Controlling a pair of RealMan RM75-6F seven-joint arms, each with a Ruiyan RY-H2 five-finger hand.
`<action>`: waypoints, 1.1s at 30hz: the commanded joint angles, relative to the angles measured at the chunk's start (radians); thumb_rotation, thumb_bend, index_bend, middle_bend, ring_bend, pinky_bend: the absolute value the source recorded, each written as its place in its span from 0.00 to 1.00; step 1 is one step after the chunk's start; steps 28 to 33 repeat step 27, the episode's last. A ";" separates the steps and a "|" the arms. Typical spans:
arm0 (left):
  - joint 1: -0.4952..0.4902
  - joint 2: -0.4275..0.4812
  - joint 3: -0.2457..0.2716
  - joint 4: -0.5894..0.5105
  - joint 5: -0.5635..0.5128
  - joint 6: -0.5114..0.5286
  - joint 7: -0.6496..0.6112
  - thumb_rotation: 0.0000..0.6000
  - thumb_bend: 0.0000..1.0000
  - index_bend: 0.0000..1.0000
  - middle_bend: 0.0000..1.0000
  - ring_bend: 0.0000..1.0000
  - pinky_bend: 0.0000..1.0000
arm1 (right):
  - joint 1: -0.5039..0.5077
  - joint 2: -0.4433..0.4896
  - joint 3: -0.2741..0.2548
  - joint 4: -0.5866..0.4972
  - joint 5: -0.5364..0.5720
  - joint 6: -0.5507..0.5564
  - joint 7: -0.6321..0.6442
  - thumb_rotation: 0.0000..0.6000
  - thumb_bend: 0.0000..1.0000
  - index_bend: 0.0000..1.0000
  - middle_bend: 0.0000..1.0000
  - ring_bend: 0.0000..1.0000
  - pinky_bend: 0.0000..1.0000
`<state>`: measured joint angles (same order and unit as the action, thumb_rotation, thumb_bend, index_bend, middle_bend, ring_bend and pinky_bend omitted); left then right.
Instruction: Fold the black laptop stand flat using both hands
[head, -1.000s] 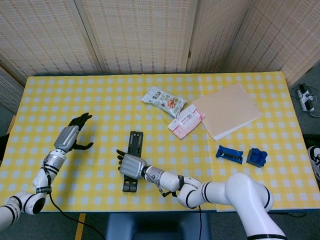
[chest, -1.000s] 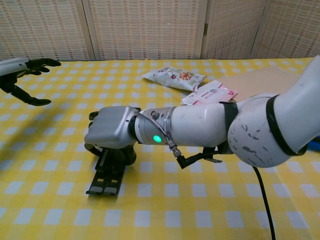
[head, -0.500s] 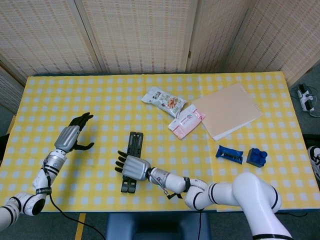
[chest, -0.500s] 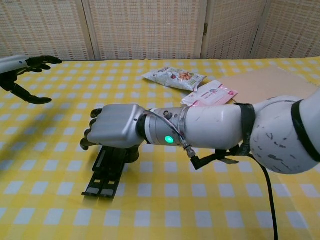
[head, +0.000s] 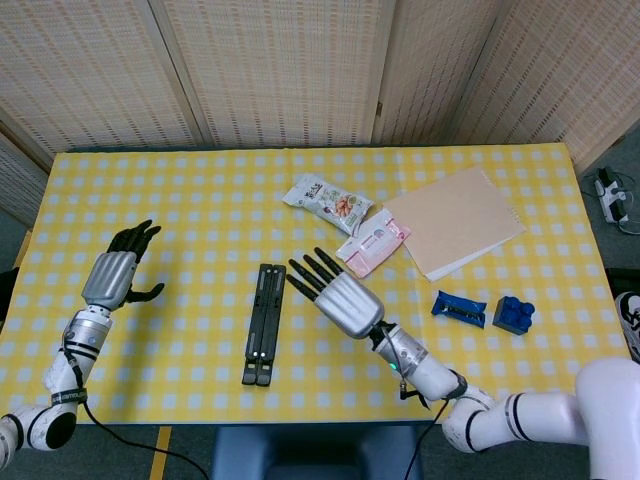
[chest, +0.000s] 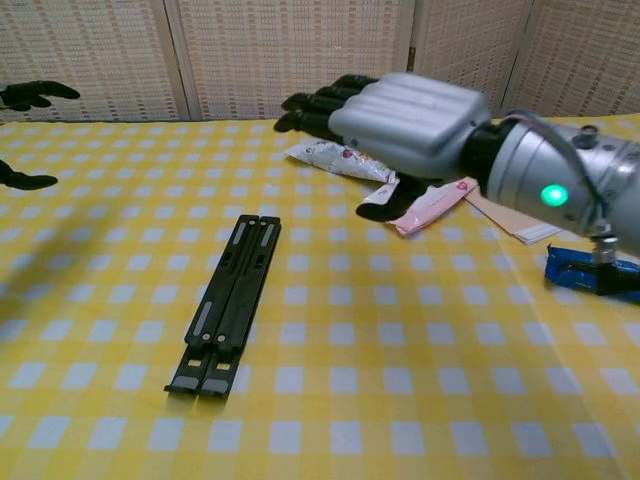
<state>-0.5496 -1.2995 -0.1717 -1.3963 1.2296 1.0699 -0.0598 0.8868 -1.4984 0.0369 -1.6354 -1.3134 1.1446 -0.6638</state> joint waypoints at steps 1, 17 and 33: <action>0.063 0.053 0.018 -0.052 -0.025 0.081 0.083 1.00 0.31 0.05 0.03 0.00 0.01 | -0.134 0.138 -0.039 -0.105 -0.002 0.128 0.077 1.00 0.34 0.00 0.00 0.07 0.00; 0.301 0.118 0.113 -0.138 0.084 0.363 0.063 1.00 0.31 0.07 0.03 0.00 0.00 | -0.518 0.337 -0.161 -0.031 -0.066 0.360 0.552 1.00 0.34 0.00 0.00 0.00 0.00; 0.403 0.111 0.173 -0.186 0.194 0.488 0.096 1.00 0.31 0.07 0.03 0.00 0.00 | -0.683 0.328 -0.138 0.014 -0.103 0.509 0.636 1.00 0.34 0.00 0.00 0.00 0.00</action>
